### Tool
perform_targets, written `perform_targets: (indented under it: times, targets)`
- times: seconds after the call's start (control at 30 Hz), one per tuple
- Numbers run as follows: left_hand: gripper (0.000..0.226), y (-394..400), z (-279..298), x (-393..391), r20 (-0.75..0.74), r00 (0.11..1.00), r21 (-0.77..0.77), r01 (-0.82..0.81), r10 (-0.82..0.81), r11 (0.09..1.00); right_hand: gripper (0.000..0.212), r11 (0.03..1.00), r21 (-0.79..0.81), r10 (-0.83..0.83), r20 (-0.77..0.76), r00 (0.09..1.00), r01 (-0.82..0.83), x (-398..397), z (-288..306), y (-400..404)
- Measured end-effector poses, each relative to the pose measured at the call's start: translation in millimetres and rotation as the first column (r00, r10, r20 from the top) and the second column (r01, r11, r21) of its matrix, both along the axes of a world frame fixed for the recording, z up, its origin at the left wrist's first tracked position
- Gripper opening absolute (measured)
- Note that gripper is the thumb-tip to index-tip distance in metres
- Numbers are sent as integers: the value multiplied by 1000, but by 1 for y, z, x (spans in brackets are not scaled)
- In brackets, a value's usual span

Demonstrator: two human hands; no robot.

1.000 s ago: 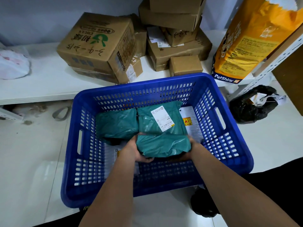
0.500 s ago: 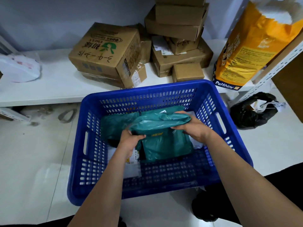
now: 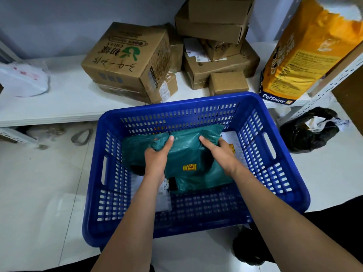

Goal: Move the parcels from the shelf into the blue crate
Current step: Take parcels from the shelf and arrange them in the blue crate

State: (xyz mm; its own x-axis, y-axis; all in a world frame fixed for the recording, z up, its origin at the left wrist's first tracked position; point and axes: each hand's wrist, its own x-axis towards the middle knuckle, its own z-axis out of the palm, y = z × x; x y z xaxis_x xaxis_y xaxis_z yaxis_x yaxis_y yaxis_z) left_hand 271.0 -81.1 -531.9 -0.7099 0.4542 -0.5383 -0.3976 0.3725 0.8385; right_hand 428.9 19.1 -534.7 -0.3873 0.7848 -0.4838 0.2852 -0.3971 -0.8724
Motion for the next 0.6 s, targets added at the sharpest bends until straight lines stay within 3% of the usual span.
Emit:
perform_targets:
  times: [0.07,0.23,0.3,0.37,0.47,0.53,0.57,0.6]
  targets:
    - [55,3,-12,1,54,994,0,-90,90,996,26,999,-16,-50,-1,999,50,-7,-3,-5]
    - [24,-1,-28,9,8,987,17,-162,162,987,26,990,-50,-136,-55,989,133,-17,0,-17]
    - [30,-3,-29,12,-24,987,16,-157,158,987,28,988,-38,-148,-33,988,147,-19,-2,-17]
    - [42,-3,-30,12,-50,986,9,-158,158,987,42,982,-41,-181,26,983,182,-23,-4,-17]
    - [38,-1,-28,14,-173,982,-72,-92,79,993,19,970,-20,-241,63,969,242,-29,-2,-15]
    - [26,0,-21,16,-462,887,-141,-91,16,986,26,960,-32,-274,120,954,280,-33,1,-8]
    - [29,1,-21,15,-655,752,-196,-79,-70,977,25,950,-49,-298,151,943,308,-34,2,-4]
    - [34,2,-19,16,-814,554,-248,-56,-177,967,23,941,-69,-317,176,932,332,-36,0,0]
